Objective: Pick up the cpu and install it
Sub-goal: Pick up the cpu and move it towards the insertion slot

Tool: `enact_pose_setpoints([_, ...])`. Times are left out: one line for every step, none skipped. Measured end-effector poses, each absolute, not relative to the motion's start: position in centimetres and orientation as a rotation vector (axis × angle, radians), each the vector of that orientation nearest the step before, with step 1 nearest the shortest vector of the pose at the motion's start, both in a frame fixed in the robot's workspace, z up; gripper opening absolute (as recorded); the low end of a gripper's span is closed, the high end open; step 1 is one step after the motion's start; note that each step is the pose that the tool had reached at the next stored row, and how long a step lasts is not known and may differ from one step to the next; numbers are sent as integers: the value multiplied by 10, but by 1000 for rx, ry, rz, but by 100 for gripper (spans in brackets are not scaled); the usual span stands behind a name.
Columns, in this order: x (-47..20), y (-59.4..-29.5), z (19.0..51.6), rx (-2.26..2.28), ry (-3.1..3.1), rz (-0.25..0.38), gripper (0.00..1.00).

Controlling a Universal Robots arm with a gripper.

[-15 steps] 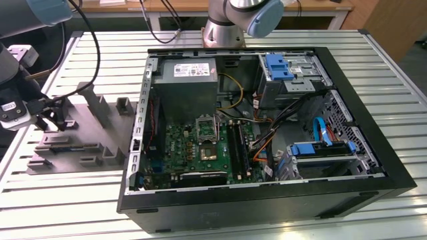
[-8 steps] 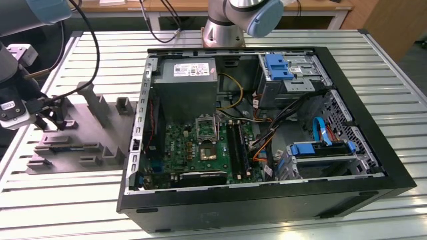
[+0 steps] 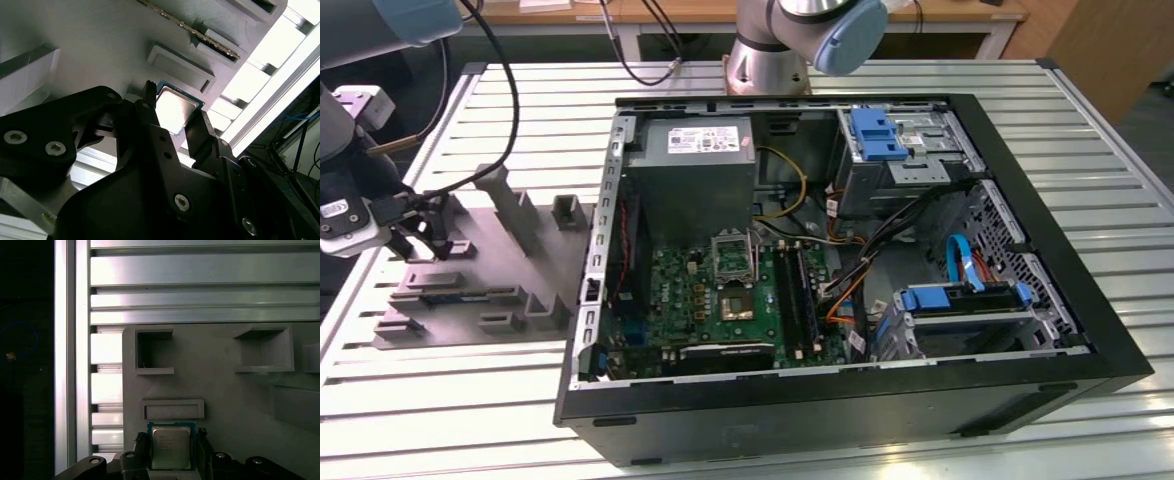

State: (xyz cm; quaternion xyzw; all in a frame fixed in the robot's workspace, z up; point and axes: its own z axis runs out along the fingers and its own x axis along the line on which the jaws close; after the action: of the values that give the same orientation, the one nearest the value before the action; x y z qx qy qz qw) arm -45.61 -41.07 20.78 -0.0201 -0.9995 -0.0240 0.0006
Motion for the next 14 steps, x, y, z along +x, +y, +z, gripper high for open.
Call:
enact_pose_setpoints([-456, -411, 208, -63, -3139, -75, 48])
enact_pose_setpoints([-456, -411, 208, -63, -3139, -75, 48])
enact_pose_setpoints([-456, -411, 208, -63, -3139, -75, 48])
enact_pose_setpoints([-456, -411, 208, -63, -3139, -75, 48])
enact_pose_setpoints([-456, -411, 208, -63, -3139, -75, 48])
enact_pose_setpoints([-456, -411, 208, -63, -3139, -75, 48])
enact_pose_setpoints([-456, -411, 209, -63, -3139, -75, 48])
enact_pose_setpoints([-456, -411, 210, -63, -3139, -75, 48])
enact_pose_setpoints([-456, -411, 211, -63, -3139, -75, 48])
enact_pose_setpoints([-456, -411, 212, -63, -3139, -75, 48])
enact_pose_setpoints([-456, -411, 213, -63, -3139, -75, 48])
enact_pose_setpoints([-456, -411, 214, -63, -3139, -75, 48])
enact_pose_setpoints([-456, -411, 214, -63, -3139, -75, 48])
enact_pose_setpoints([-456, -411, 215, -63, -3139, -75, 48])
